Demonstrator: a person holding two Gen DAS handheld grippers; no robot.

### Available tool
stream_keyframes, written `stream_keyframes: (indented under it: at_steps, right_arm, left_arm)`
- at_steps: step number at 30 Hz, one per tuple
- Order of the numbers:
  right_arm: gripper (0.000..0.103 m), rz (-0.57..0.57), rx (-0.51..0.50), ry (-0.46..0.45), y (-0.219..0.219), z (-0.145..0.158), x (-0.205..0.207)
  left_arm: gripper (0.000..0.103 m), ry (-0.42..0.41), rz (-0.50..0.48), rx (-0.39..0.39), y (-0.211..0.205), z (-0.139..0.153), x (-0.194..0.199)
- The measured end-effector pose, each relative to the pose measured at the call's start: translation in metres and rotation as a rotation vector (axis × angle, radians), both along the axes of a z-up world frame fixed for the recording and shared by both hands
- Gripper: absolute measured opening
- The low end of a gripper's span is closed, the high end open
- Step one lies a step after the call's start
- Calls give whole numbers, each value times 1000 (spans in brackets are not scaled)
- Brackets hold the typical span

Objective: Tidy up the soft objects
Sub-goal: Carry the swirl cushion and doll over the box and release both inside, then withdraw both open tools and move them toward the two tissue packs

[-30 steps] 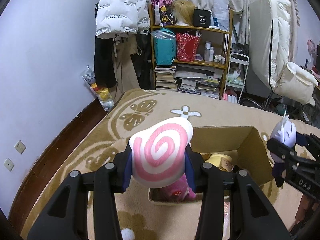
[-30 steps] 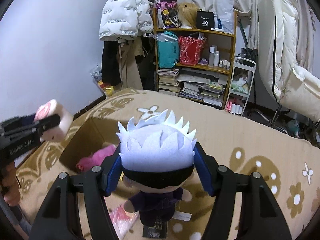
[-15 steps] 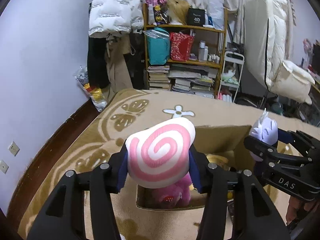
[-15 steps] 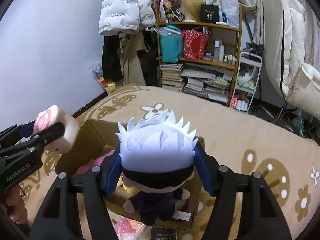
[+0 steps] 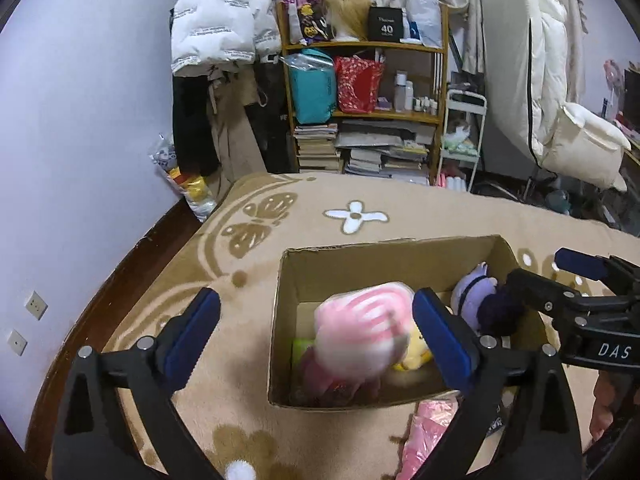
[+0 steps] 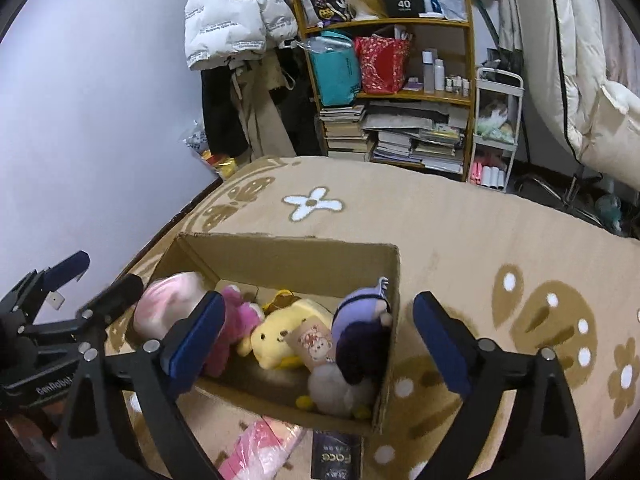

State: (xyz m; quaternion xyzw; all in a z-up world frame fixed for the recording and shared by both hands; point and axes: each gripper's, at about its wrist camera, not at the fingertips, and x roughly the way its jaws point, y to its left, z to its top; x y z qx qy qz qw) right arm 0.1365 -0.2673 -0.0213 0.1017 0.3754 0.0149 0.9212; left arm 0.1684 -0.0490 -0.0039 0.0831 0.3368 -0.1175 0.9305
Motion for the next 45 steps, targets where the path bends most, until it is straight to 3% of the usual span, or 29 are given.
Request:
stream_keyframes:
  at_steps: [10, 21, 28, 34, 38, 45]
  right_arm:
    - [103, -27, -5, 11, -11, 6, -26]
    - [103, -7, -1, -3, -10, 12, -59]
    - [103, 26, -64, -5, 1, 6, -78]
    - [103, 37, -50, 17, 5, -9, -88]
    - [103, 32, -37, 51, 3, -25, -91]
    - [103, 27, -13, 106, 2, -47, -90]
  left_arm:
    - [100, 21, 41, 7, 14, 10, -16]
    - [100, 41, 67, 6, 29, 15, -61]
    - [100, 128, 52, 9, 35, 2, -75]
    - [100, 141, 34, 36, 25, -5, -82]
    - [100, 205, 19, 26, 18, -23, -84]
    - [100, 238, -16, 101, 1, -45, -79]
